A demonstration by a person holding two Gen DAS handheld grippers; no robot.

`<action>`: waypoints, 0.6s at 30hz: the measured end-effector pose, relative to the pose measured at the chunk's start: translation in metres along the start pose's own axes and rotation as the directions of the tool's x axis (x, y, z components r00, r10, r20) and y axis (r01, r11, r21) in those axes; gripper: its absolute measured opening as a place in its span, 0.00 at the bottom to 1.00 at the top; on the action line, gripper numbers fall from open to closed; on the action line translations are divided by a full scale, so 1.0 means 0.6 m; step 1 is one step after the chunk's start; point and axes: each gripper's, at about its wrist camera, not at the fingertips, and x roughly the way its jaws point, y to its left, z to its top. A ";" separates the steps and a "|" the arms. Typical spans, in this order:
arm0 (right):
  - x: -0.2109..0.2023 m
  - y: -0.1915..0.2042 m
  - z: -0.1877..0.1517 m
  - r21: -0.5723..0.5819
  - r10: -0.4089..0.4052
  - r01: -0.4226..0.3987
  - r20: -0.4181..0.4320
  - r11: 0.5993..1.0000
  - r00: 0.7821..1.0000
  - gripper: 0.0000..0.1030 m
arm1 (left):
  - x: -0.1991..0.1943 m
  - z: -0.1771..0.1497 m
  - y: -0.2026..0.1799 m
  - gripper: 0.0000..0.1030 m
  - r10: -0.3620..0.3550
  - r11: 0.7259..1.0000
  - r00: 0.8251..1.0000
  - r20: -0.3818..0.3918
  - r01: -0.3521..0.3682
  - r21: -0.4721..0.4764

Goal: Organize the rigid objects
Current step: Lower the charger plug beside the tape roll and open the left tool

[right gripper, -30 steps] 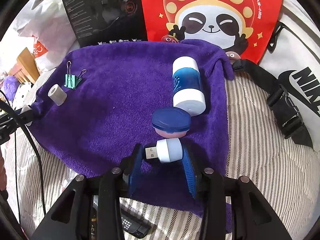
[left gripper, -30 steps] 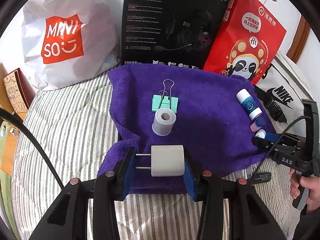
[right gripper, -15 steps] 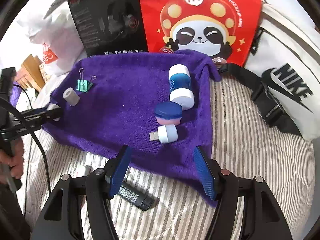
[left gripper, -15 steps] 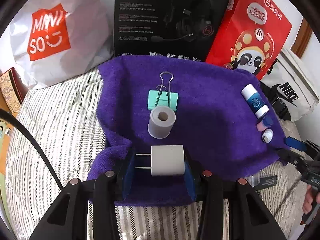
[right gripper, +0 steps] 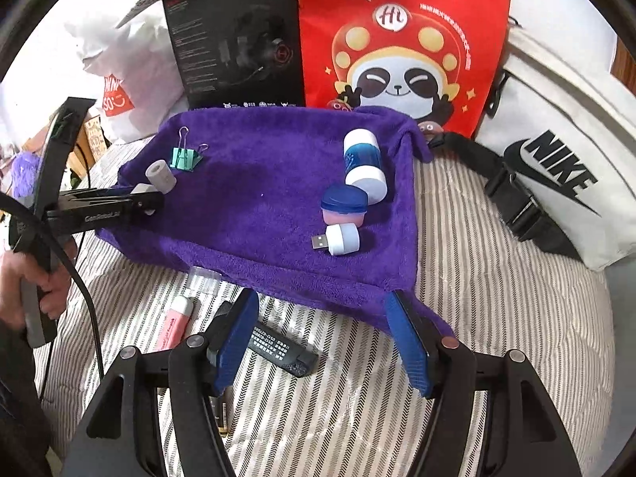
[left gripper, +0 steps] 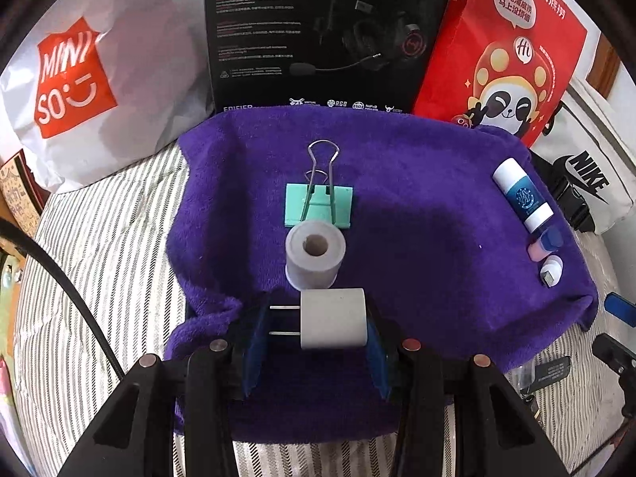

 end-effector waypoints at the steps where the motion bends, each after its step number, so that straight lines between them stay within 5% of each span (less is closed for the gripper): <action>1: 0.000 0.001 0.000 -0.006 0.003 -0.003 -0.003 1.000 1.000 0.64 | 0.003 0.001 -0.002 0.40 0.011 1.000 1.000 -0.002 -0.011 0.009; 18: -0.014 -0.004 -0.027 0.005 -0.001 0.001 -0.032 1.000 0.999 0.64 | 0.011 0.003 -0.013 0.42 0.057 0.997 0.998 -0.023 -0.056 0.048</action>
